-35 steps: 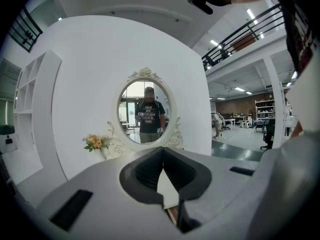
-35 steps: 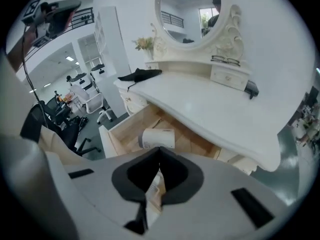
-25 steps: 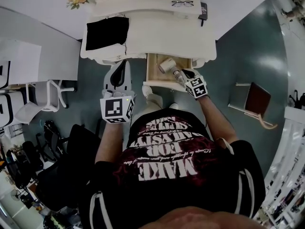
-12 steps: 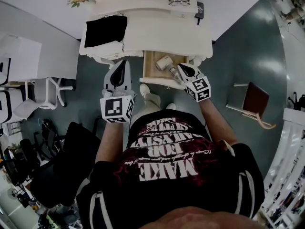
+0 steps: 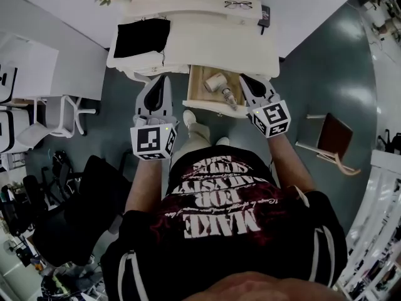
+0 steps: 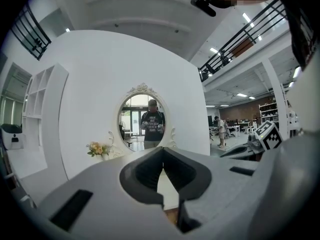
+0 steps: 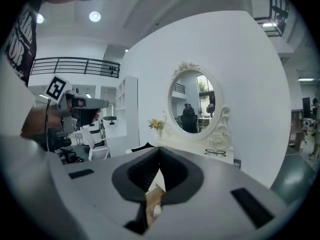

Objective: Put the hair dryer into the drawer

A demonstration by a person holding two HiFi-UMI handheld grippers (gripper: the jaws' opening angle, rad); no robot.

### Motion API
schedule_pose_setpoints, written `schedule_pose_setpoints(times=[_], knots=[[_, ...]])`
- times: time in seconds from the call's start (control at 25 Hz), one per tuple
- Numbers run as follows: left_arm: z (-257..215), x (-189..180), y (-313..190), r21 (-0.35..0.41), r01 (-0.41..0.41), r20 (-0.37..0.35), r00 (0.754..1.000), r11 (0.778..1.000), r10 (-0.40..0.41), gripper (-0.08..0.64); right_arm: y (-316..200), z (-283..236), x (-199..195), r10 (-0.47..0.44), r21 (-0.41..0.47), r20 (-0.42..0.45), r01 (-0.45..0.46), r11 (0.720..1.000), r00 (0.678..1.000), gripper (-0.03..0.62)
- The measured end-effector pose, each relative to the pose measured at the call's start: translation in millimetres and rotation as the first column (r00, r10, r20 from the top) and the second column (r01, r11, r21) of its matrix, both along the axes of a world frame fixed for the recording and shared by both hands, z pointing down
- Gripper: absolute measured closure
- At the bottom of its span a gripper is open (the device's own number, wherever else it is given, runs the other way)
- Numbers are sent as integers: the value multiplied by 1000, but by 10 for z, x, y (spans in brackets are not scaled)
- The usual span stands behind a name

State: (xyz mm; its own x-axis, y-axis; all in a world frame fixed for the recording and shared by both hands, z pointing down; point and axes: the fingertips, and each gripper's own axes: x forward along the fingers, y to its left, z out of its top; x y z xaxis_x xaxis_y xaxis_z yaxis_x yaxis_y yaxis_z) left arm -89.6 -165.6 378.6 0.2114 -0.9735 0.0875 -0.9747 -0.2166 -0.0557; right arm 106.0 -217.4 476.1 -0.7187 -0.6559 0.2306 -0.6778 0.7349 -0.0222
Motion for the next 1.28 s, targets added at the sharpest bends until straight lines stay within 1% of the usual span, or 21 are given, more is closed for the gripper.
schedule_pose_setpoints(times=[0.24,0.4,0.56,0.72,1.04,1.28], knots=[[-113,52,19,25,-4,-1,1000,1000,4,555,-6,-607,72,13,90,45,-17,996,999,588],[-122,101,33,28,-11,-2,1000,1000,11,555,58,-912,137,10,118,98,-21,993,995,588],[-158,141,56,29,-23,-1,1000,999,23,555,169,-1268,189,4,190,127,-29,981,992,588],[-196,165,70,34,-36,2,999,999,36,555,251,-1430,191,-4,241,111,-23,970,994,588],[-182,154,43,17,-52,5,999,998,52,555,225,-1287,212,27,194,88,-44,980,996,588],[-156,18,1,5,-55,16,998,998,55,555,149,-1180,38,16,162,80,-29,986,997,588]])
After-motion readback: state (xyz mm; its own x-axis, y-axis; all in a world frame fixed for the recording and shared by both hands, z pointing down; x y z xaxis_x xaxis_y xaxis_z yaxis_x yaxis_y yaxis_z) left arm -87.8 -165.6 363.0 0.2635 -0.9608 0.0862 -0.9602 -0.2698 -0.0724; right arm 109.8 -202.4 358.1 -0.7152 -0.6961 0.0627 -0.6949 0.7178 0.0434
